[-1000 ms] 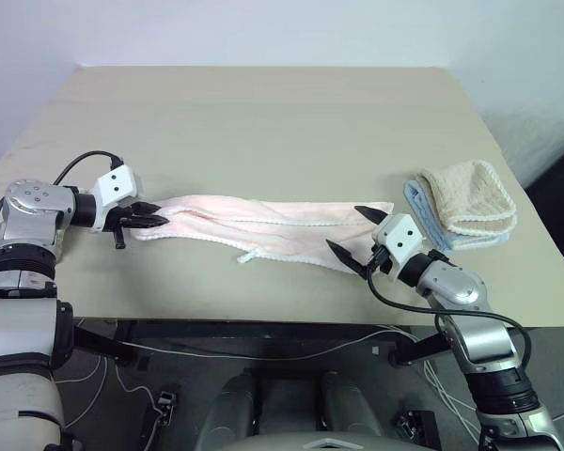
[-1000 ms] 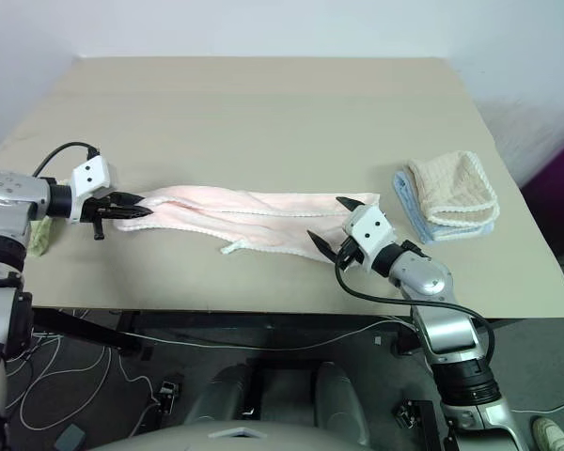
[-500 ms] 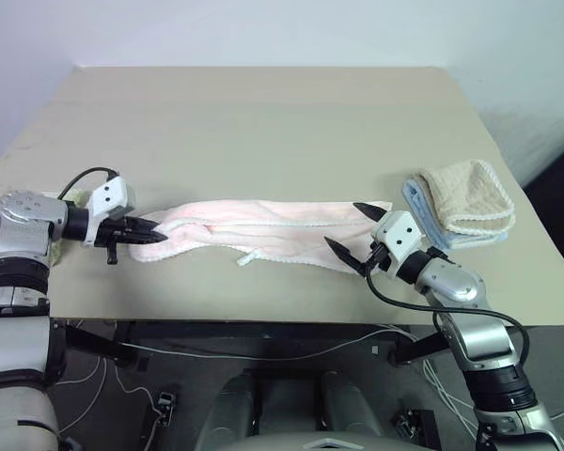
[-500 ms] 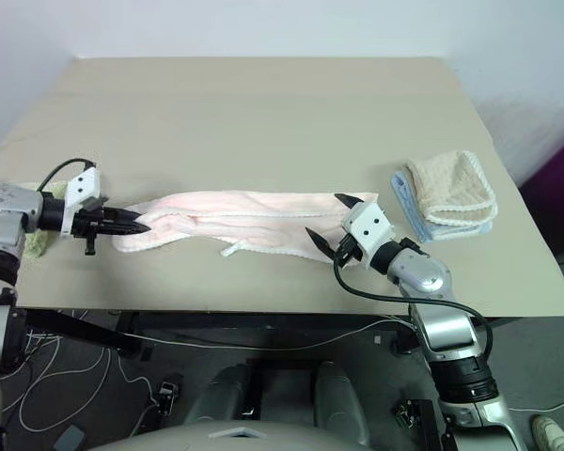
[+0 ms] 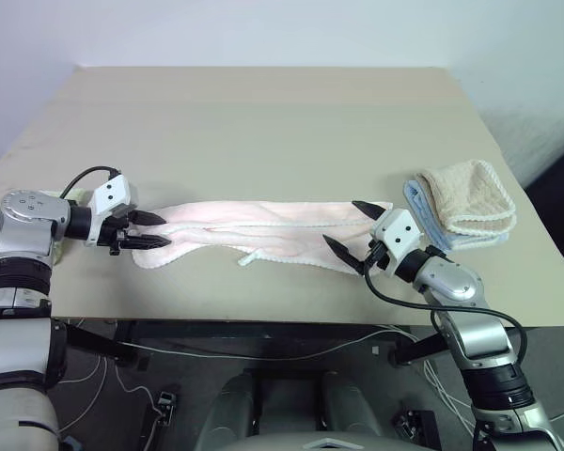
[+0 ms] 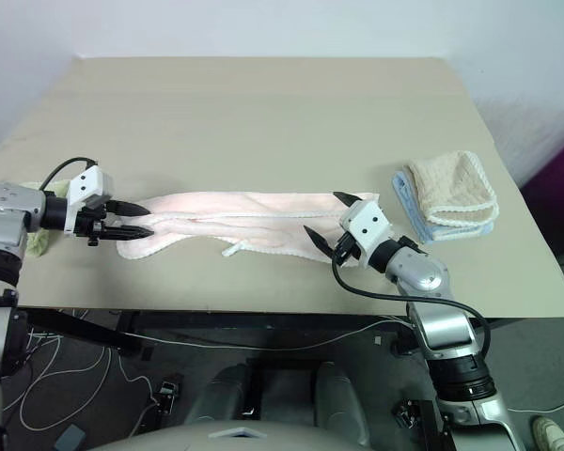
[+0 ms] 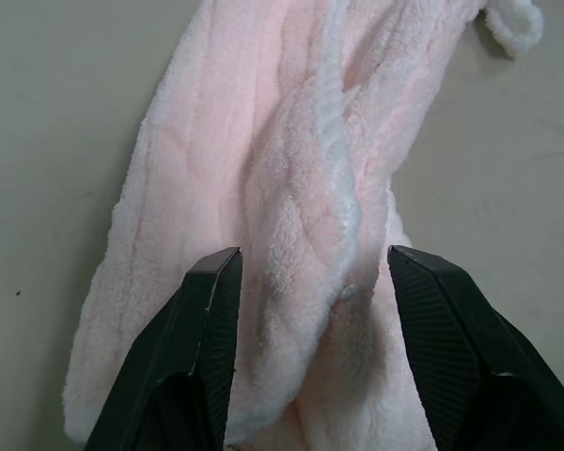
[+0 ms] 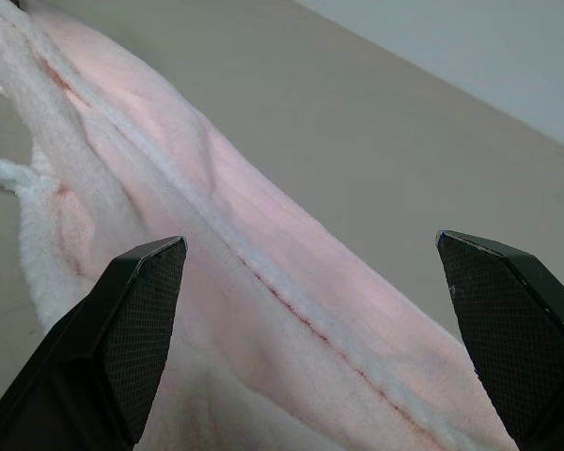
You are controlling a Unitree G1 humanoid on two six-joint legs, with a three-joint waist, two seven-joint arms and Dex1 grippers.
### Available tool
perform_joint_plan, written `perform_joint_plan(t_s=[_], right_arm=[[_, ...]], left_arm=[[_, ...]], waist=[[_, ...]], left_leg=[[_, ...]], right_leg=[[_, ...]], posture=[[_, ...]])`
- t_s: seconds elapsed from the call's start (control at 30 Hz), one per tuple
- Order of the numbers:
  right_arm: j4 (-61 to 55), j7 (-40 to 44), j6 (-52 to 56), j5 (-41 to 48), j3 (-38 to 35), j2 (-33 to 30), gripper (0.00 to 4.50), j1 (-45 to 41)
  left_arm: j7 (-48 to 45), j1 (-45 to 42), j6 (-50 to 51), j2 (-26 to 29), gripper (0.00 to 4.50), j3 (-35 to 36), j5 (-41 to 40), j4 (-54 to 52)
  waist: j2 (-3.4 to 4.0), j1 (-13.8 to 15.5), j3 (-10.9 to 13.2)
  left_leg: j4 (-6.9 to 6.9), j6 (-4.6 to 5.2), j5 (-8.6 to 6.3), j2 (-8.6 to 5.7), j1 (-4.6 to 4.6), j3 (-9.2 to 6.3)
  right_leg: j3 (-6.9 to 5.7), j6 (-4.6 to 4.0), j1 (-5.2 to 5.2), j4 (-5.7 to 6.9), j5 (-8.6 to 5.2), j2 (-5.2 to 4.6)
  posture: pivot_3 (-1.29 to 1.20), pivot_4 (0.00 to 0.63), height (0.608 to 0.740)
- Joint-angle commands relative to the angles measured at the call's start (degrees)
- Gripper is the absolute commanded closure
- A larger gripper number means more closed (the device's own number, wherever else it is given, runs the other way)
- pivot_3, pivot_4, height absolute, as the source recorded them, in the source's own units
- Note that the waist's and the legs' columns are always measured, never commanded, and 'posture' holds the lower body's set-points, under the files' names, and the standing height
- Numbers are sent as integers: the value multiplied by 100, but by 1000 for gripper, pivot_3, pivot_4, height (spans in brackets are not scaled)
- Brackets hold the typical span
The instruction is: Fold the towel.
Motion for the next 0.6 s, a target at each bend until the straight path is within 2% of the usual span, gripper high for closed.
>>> perform_joint_plan(t_s=[0.03,0.17,0.3,0.47,0.6], right_arm=[[-219,-21,-27,27,-5,25,0,-40],[-206,-13,-39,20,14,32,0,-43],[-185,-4,-75,19,24,37,0,-26],[-132,-5,-126,16,43,45,0,-19],[-114,-13,-150,20,47,40,0,-16]], left_arm=[[239,-31,33,25,1873,155,-104,-95],[378,-58,99,1,1873,228,-183,-30],[370,-18,125,23,2747,237,-219,-60],[349,13,186,22,4429,257,-290,-117],[337,29,184,31,4473,239,-313,-159]], waist=[[0,0,0],[0,1,0],[0,1,0],[0,0,0],[0,1,0]], left_leg=[[0,0,0,0,0,0],[0,0,0,0,0,0],[0,0,0,0,0,0],[0,0,0,0,0,0],[0,0,0,0,0,0]], right_leg=[[0,0,0,0,0,0],[0,0,0,0,0,0],[0,0,0,0,0,0],[0,0,0,0,0,0],[0,0,0,0,0,0]], posture=[[0,150,740],[0,150,740],[0,150,740],[0,150,740],[0,150,740]])
